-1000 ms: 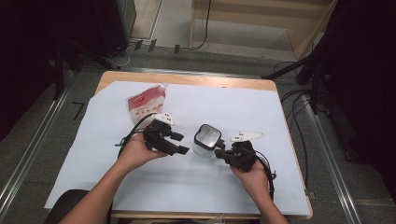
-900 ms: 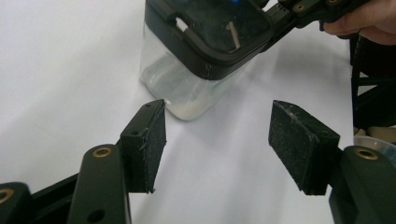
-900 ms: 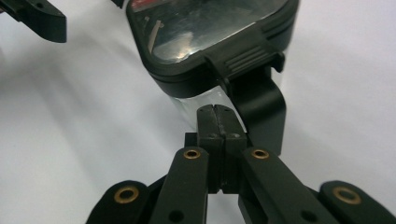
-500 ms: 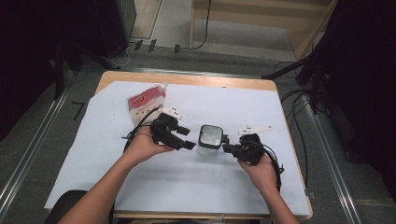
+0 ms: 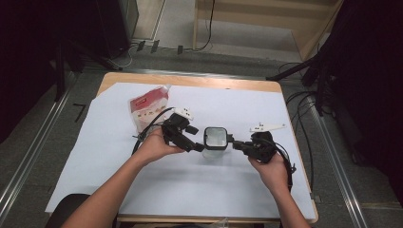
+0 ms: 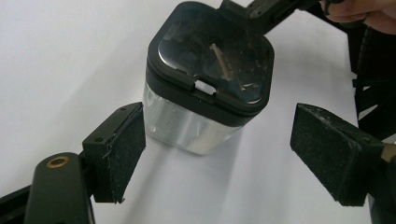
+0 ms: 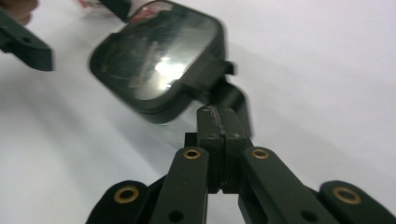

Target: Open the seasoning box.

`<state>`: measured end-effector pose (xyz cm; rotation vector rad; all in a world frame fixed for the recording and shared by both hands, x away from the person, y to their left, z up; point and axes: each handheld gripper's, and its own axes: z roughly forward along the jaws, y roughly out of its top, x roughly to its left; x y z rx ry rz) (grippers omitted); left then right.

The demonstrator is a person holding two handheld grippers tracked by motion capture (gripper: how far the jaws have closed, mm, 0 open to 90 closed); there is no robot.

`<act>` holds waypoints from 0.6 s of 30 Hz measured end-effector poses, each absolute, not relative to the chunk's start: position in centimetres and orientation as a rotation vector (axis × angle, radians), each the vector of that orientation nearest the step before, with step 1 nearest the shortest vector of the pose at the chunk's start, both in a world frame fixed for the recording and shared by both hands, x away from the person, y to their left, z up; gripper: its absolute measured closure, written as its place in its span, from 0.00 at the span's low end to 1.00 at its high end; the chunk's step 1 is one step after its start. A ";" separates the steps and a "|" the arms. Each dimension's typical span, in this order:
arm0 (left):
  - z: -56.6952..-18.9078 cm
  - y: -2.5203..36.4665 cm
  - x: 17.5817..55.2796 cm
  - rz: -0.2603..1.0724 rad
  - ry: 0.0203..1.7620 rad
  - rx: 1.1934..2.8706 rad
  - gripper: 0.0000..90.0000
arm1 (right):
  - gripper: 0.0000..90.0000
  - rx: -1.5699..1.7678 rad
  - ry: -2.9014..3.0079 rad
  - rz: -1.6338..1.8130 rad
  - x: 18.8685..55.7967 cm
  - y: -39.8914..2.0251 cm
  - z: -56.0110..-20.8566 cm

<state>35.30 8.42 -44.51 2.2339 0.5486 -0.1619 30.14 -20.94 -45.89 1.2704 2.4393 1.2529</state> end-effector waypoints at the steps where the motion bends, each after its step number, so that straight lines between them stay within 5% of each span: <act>1: -44.6 8.2 35.4 -0.161 0.535 2.243 0.21 | 1.00 1.281 2.418 1.248 30.4 -21.3 -46.0; 18: -46.4 6.6 35.8 -0.112 0.487 2.305 0.22 | 1.00 1.366 2.398 1.147 31.6 -20.8 -47.2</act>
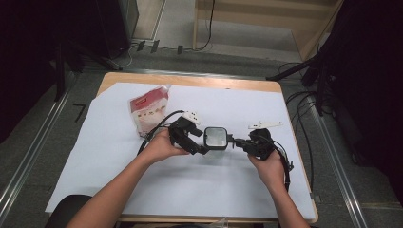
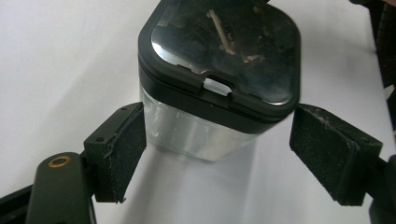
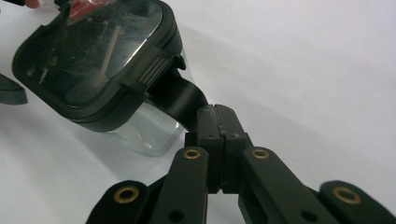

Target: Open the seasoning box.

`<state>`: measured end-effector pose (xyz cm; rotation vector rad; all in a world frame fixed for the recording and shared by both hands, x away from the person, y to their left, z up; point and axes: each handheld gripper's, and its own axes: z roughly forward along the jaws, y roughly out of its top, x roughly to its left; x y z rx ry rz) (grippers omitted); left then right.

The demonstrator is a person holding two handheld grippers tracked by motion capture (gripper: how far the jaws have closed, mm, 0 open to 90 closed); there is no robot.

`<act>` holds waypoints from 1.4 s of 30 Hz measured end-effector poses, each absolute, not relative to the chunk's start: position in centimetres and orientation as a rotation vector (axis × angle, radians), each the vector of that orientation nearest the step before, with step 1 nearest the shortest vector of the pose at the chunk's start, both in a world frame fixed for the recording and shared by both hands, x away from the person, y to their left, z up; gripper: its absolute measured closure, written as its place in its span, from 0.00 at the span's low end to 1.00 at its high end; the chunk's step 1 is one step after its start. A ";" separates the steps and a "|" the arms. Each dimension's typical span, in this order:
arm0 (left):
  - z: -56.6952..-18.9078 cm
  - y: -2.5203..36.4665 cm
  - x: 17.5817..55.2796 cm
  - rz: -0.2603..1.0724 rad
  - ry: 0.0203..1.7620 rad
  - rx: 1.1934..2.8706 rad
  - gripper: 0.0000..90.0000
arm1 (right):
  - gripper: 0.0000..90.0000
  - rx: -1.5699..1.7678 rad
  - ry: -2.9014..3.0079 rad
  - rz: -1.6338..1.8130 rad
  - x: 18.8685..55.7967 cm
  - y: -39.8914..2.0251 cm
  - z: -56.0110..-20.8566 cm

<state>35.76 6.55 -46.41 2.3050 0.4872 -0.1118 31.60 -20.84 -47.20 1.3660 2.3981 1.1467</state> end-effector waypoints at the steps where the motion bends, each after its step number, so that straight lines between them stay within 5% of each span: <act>1: -46.5 6.4 35.8 -0.112 0.485 2.305 0.22 | 1.00 1.365 2.397 1.144 31.6 -20.8 -47.3; 42: -45.4 4.9 36.0 -0.076 0.494 2.319 0.16 | 1.00 1.375 2.391 1.143 31.6 -20.8 -47.3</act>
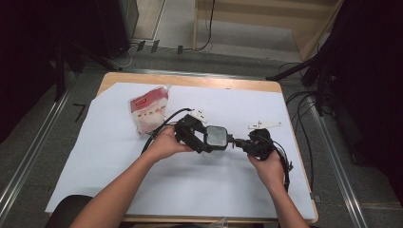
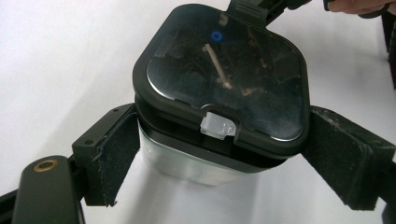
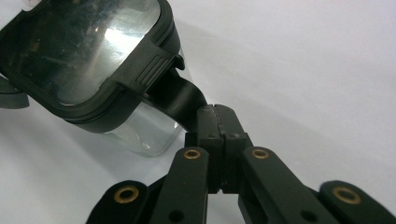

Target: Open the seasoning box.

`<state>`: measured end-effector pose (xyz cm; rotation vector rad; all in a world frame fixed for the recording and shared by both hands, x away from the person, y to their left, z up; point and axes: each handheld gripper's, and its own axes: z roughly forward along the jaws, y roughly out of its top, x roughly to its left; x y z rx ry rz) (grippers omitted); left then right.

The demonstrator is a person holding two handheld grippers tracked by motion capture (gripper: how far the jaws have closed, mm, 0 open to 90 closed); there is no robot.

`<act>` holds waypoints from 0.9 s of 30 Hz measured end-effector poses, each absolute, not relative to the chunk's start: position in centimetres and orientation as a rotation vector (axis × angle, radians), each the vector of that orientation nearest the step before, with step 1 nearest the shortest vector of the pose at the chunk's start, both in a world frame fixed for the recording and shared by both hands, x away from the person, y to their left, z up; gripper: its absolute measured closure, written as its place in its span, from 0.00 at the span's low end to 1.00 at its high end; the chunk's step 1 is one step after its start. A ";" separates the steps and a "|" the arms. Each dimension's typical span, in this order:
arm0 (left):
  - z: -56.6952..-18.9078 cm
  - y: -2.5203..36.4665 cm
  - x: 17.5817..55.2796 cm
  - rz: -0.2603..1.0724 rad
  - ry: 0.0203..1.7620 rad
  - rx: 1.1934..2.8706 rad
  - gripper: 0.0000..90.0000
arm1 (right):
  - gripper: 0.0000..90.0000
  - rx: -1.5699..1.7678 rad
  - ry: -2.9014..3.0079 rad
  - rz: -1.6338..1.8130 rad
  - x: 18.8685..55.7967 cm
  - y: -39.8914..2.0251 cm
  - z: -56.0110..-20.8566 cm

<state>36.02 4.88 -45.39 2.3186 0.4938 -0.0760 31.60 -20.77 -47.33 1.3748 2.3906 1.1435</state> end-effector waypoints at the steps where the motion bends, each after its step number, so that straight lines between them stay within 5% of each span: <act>1: -45.2 4.9 36.0 -0.079 0.502 2.326 0.17 | 1.00 1.379 2.390 1.144 31.6 -20.8 -47.3; 27: -42.7 3.9 35.6 -0.001 0.471 2.386 0.17 | 1.00 1.373 2.384 1.161 31.6 -20.8 -47.2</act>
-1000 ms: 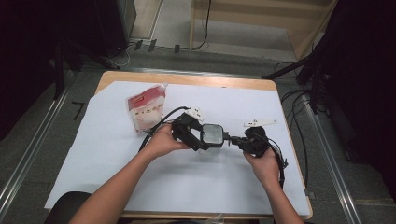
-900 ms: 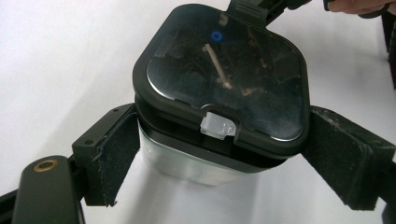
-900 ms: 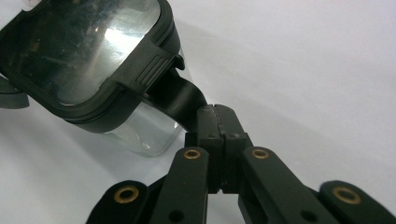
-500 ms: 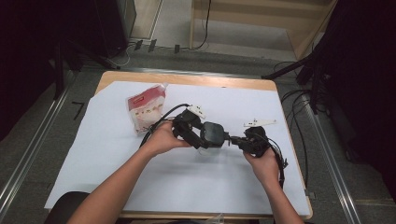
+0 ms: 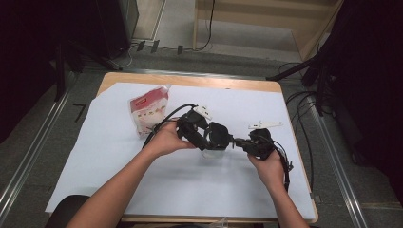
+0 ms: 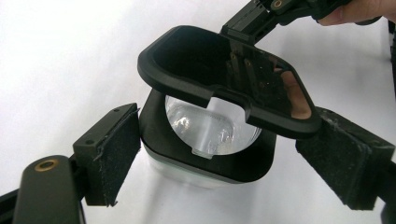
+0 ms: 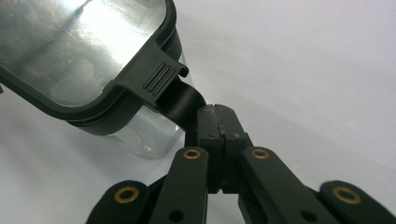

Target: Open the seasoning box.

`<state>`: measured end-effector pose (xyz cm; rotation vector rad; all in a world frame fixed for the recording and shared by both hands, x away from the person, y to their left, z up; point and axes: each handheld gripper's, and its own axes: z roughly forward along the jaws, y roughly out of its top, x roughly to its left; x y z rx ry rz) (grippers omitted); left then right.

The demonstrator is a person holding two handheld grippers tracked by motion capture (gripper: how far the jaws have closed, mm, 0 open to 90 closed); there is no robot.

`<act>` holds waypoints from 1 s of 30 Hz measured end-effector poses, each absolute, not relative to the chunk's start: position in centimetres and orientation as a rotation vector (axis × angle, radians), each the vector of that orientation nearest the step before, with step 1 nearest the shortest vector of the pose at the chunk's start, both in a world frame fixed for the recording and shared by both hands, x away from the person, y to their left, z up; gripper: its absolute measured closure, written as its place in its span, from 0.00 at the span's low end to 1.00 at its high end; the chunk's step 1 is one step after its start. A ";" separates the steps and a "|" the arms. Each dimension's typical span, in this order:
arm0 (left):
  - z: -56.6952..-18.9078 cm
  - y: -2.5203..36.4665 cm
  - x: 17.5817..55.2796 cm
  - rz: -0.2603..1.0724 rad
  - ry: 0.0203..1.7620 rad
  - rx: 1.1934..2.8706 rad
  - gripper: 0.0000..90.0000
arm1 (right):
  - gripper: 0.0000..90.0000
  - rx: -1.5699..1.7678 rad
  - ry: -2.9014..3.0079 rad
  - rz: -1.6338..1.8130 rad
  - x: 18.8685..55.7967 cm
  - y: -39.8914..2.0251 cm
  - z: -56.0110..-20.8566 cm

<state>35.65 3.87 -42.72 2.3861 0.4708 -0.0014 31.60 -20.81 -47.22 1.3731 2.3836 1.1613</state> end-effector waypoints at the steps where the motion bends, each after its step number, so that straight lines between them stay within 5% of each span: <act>1: -42.5 3.8 35.6 -0.003 0.466 2.390 0.18 | 1.00 1.374 2.384 1.162 31.6 -20.8 -47.2; 20: -40.0 2.5 35.2 -0.105 0.386 2.367 0.63 | 1.00 1.380 2.390 1.173 31.5 -21.0 -47.2; 30: -39.4 1.1 35.2 -0.136 0.382 2.371 0.68 | 1.00 1.386 2.383 1.183 31.5 -21.0 -47.3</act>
